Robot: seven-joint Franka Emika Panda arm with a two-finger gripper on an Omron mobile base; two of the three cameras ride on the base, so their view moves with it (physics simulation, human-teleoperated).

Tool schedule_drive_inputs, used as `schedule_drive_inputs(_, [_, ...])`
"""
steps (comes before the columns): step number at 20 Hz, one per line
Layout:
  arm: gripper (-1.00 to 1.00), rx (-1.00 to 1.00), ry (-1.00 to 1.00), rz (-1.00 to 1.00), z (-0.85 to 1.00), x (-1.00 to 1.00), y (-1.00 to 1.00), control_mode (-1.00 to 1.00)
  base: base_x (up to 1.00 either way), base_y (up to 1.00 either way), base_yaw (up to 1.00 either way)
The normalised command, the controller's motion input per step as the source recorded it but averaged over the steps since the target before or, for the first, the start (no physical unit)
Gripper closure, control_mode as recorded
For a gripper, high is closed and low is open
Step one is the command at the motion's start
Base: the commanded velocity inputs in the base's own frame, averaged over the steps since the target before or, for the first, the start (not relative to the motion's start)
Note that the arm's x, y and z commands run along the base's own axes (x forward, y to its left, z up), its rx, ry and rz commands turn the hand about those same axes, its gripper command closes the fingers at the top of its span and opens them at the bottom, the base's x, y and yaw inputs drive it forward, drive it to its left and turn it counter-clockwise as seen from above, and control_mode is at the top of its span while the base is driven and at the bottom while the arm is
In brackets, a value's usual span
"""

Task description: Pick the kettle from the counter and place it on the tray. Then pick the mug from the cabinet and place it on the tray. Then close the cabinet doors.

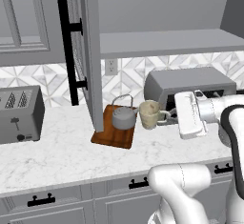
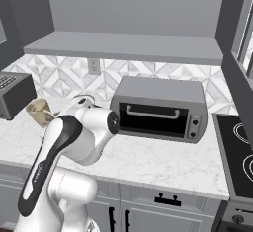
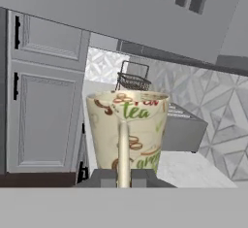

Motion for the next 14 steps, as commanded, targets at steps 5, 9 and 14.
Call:
schedule_drive_inputs(5, [1.0, -0.08, 0.0, 0.0, -0.48, 0.14, 0.25, -1.0, 0.0, 0.0, 0.0])
schedule_drive_inputs(9, [1.0, -0.04, 0.0, 0.0, -0.4, 0.13, 0.17, -1.0, 0.0, 0.0, 0.0])
schedule_drive_inputs(14, [1.0, 0.0, 0.0, 0.01, -0.35, 0.12, 0.03, -1.0, 0.0, 0.0, 0.0])
